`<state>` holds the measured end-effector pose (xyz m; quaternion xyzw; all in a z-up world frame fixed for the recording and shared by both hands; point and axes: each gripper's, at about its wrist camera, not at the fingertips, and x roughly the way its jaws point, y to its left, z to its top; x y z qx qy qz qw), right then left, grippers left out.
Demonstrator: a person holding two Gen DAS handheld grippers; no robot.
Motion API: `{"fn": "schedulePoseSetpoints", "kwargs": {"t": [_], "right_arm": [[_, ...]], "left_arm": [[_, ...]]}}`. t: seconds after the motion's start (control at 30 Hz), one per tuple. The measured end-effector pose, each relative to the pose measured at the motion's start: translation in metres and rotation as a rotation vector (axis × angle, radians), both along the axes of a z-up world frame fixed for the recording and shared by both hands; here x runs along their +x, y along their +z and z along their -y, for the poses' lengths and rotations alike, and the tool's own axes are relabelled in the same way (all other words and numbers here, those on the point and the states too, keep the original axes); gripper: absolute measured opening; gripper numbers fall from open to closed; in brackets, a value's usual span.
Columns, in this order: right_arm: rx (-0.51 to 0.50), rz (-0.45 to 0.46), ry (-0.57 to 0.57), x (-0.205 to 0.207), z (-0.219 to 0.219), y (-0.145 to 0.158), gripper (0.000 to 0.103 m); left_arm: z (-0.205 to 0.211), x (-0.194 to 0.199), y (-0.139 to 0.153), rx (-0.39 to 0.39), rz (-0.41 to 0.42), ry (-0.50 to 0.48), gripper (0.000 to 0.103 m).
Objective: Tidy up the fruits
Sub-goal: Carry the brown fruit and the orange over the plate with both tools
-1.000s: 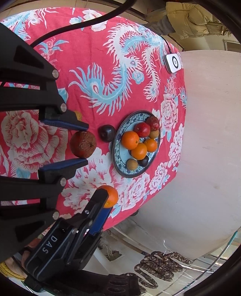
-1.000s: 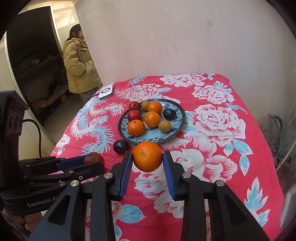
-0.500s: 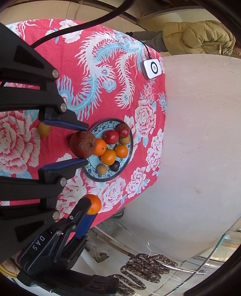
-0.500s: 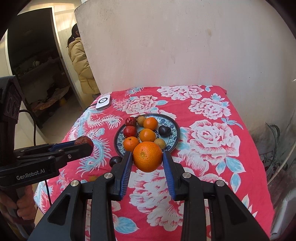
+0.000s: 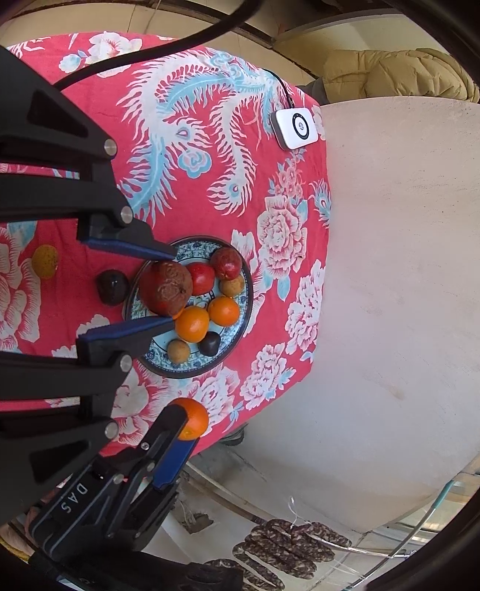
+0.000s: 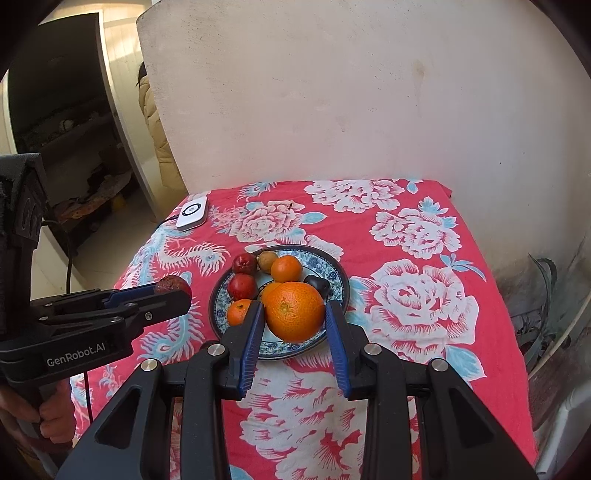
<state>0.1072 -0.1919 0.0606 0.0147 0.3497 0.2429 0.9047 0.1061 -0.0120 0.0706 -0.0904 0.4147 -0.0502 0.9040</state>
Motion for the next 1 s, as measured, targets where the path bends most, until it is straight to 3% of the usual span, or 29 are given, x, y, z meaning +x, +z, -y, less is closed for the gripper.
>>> {"fn": "schedulePoseSetpoints", "kwargs": {"t": [0.47, 1.0], "right_arm": [[-0.017, -0.054, -0.028, 0.037, -0.005, -0.027, 0.035], [-0.034, -0.078, -0.023, 0.051, -0.011, -0.044, 0.035]], "left_arm": [[-0.005, 0.025, -0.026, -0.012, -0.040, 0.008, 0.032], [-0.005, 0.034, -0.040, -0.015, -0.056, 0.003, 0.032]]}}
